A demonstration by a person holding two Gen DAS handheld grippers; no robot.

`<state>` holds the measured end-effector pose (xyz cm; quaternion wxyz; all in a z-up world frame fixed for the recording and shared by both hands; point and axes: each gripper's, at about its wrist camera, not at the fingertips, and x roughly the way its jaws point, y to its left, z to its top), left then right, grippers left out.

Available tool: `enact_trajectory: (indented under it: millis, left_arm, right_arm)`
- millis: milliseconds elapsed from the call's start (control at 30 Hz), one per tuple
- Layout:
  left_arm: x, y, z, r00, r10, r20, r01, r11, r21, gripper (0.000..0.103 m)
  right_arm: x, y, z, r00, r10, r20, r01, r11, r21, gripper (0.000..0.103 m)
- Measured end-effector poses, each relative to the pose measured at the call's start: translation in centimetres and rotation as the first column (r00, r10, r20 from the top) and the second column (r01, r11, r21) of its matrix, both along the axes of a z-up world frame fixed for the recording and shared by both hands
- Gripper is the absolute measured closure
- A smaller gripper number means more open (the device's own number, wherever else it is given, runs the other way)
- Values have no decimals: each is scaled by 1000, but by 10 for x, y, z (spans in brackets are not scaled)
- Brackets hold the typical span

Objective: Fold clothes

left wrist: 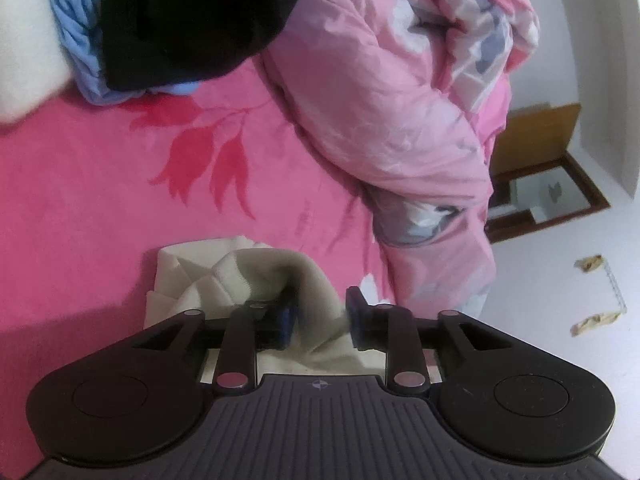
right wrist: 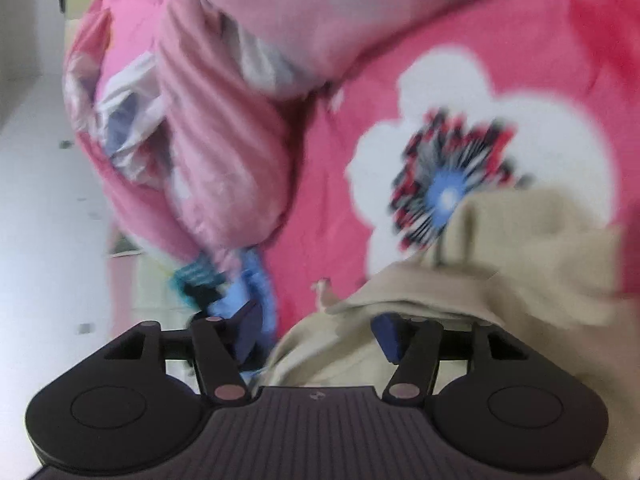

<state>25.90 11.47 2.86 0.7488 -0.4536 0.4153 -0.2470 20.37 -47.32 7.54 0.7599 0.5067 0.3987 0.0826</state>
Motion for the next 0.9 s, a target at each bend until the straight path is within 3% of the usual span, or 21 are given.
enact_trajectory:
  millis: [100, 200, 267, 300, 333, 400, 433, 467, 567, 633, 700, 767, 900]
  left_arm:
    - [4, 1, 13, 1000, 27, 11, -27, 1000, -2, 71]
    - [1, 6, 27, 993, 92, 81, -95, 995, 33, 63]
    - [1, 7, 31, 992, 93, 88, -97, 995, 38, 63]
    - [-1, 6, 34, 991, 90, 96, -95, 994, 55, 63]
    - [-6, 4, 37, 991, 77, 113, -86, 993, 81, 63]
    - [-16, -2, 41, 990, 28, 136, -48, 988, 146, 63]
    - [-24, -5, 43, 990, -3, 138, -22, 983, 185, 63]
    - [-34, -8, 44, 989, -37, 141, 5, 974, 225, 63]
    - [-78, -6, 48, 982, -115, 148, 64, 947, 314, 63]
    - [-112, 6, 50, 979, -125, 164, 68, 947, 315, 57]
    - [-145, 21, 49, 977, -112, 181, 53, 951, 304, 47]
    - [-172, 33, 45, 977, -94, 192, 34, 954, 298, 44]
    - [-186, 29, 17, 989, -101, 112, 71, 966, 248, 33]
  right_arm:
    - [-1, -14, 20, 999, 14, -41, -15, 1000, -5, 32]
    - [-36, -15, 54, 990, -40, 136, 63, 984, -169, 36]
    - [-61, 2, 73, 961, 27, 274, 61, 950, -305, 39]
    - [-68, 18, 73, 953, 100, 285, 14, 929, -370, 42]
    - [-74, 34, 72, 942, 175, 285, -36, 900, -434, 45]
    - [-77, 71, 55, 925, 314, 212, -144, 809, -570, 47]
    - [-75, 83, 43, 927, 337, 163, -176, 777, -604, 50]
    - [-73, 86, 29, 943, 310, 118, -180, 777, -604, 51]
    - [-90, 56, -5, 990, 89, 107, -34, 899, -437, 51]
    - [-127, 33, -19, 982, -21, 187, 73, 960, -271, 50]
    - [-173, 19, -33, 965, -121, 231, 154, 980, -127, 44]
    - [-210, 11, -52, 956, -194, 221, 204, 979, -20, 38]
    - [-230, 8, -91, 969, -233, 85, 228, 971, 70, 36]
